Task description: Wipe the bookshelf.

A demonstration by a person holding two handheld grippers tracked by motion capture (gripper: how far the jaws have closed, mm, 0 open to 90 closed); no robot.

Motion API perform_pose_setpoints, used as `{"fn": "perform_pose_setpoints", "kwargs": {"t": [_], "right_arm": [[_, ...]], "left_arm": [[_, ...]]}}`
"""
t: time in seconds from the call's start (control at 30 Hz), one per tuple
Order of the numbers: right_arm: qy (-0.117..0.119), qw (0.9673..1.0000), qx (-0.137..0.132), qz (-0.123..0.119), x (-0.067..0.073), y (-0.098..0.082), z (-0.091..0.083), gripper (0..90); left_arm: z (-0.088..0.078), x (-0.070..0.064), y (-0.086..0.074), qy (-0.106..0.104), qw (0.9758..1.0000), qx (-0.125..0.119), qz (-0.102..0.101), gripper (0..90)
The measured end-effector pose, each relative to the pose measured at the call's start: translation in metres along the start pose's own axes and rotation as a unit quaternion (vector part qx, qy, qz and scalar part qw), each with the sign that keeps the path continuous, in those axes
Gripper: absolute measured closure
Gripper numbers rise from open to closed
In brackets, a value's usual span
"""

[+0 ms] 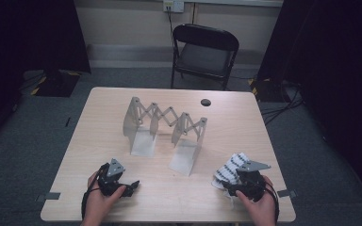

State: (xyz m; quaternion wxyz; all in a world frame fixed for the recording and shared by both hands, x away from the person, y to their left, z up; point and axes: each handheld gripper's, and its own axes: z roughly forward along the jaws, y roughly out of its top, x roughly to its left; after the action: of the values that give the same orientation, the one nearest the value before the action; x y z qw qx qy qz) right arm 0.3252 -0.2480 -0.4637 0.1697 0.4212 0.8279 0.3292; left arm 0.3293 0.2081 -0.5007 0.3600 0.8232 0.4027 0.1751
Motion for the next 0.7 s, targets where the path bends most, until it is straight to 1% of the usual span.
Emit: {"fn": "perform_pose_setpoints", "kwargs": {"t": [0.07,0.13,0.2,0.33,0.4,0.47,0.57,0.67,0.7], "right_arm": [[-0.006,0.9999,0.014,0.004,-0.002,-0.006,0.003,23.7],[0.0,0.9998,0.019,0.01,-0.004,-0.01,0.009,24.6],[0.0,0.9998,0.02,0.009,-0.005,-0.01,0.013,24.9],[-0.001,0.9998,0.02,-0.007,-0.004,-0.004,0.022,25.9],[0.001,0.9998,0.013,-0.014,-0.004,-0.002,0.026,26.2],[-0.003,0.9997,0.007,-0.024,-0.004,0.001,0.032,26.4],[0.004,0.9997,0.001,-0.025,-0.003,0.008,0.039,26.2],[0.007,0.9996,0.003,-0.027,-0.004,0.012,0.042,25.9],[0.016,0.9995,0.002,-0.026,-0.005,0.015,0.045,24.9]], "left_arm": [[0.0,0.0,0.0,0.0,1.0,0.0,-0.001,10.8],[0.0,0.0,0.0,0.0,1.0,0.0,-0.001,10.8],[0.0,0.0,0.0,0.0,1.0,0.0,-0.001,10.8],[0.0,0.0,0.0,0.0,1.0,0.0,0.0,10.8],[0.0,0.0,0.0,0.001,1.0,0.002,0.004,10.8],[-0.001,0.0,0.0,0.0,1.0,0.002,0.005,10.8],[-0.001,0.0,0.0,0.0,1.0,0.002,0.005,10.8],[-0.001,0.0,0.0,0.0,1.0,0.002,0.005,10.8],[-0.001,0.0,0.0,0.0,1.0,0.002,0.005,10.8]]}}
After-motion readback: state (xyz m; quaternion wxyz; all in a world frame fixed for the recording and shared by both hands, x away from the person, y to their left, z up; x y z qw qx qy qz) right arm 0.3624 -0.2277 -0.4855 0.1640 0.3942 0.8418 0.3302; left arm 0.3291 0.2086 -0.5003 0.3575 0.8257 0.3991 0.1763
